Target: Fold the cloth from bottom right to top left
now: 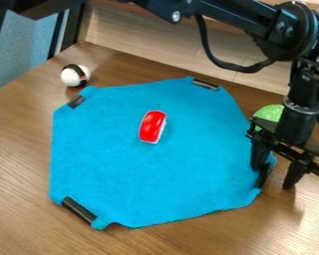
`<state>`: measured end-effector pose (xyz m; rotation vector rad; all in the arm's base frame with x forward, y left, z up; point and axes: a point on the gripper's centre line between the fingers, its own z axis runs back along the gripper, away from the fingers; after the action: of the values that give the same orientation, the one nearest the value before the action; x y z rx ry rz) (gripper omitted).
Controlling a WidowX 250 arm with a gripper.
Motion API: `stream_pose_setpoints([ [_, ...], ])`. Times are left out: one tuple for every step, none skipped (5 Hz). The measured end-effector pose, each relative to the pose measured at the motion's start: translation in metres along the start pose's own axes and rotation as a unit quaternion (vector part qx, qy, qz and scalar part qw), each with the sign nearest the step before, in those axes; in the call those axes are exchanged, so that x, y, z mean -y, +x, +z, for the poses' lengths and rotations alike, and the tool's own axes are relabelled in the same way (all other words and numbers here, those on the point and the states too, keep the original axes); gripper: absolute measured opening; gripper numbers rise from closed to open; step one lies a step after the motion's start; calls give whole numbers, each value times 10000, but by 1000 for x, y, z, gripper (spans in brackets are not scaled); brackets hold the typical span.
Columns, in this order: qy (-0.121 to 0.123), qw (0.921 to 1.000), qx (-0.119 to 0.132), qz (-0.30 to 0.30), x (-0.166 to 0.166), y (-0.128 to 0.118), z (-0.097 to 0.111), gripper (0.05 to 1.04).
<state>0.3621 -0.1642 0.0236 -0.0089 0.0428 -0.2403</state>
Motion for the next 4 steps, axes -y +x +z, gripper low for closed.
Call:
stream_pose_setpoints([
  [-9,10000,14,-26,-1,-2,-1,397],
  [-152,9998,75,-61,-6,-5,0,183],
  [-440,9990,31,-67,-17,-11,2,72],
  [-650,9978,97,38,-37,-16,17,54],
])
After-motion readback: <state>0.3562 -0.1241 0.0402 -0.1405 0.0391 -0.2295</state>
